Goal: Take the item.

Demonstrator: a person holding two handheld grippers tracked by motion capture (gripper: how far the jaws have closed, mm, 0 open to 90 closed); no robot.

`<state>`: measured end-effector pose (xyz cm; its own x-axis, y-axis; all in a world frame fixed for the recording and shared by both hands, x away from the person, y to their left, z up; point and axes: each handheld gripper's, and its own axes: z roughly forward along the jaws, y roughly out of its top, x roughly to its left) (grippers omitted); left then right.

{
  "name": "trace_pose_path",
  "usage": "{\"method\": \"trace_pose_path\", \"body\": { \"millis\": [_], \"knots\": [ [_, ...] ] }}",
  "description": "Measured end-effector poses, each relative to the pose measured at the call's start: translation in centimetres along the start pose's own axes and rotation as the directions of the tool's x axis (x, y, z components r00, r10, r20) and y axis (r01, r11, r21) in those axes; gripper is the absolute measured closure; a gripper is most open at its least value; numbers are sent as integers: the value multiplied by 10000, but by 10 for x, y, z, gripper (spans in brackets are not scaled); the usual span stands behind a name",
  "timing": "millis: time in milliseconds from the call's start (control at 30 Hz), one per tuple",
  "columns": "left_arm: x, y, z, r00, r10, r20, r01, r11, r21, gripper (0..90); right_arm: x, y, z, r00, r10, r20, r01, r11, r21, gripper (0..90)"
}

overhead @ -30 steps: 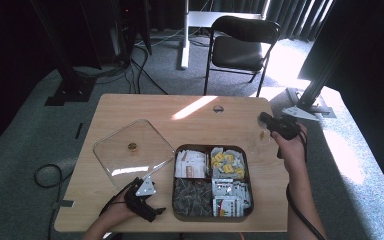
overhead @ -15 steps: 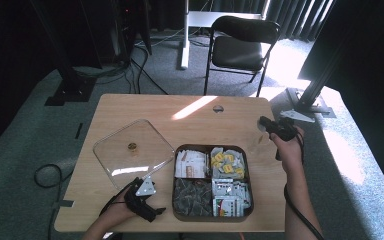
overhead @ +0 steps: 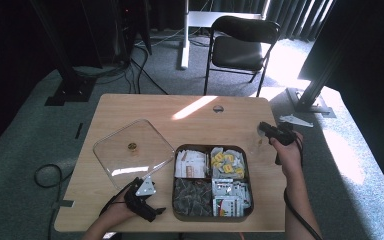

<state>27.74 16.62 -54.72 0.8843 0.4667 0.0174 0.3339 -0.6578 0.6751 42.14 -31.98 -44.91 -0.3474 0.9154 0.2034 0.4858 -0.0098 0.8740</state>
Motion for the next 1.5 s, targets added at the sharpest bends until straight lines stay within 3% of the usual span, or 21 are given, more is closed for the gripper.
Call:
{"method": "trace_pose_path", "body": {
  "millis": [300, 567, 1033, 1500],
  "knots": [
    [0, 0, 0, 10000, -1, -1, 1, 10000, -1, 0, 1, -2, -6, 9999, 126, -114, -126, 9999, 4, 745],
    [0, 0, 0, 10000, 12, 0, -12, 10000, 11, 0, 3, -8, -12, 9996, 96, -282, -95, 9999, 68, 624],
    [0, 0, 0, 10000, -5, 0, 5, 10000, -4, 0, 14, -15, -33, 9951, -594, -787, 554, 9971, -519, 381],
    [0, 0, 0, 10000, -1, 5, 1, 10000, 20, 0, 24, -42, -49, 9896, -891, -1130, 850, 9955, -409, 287]
  ]
}}
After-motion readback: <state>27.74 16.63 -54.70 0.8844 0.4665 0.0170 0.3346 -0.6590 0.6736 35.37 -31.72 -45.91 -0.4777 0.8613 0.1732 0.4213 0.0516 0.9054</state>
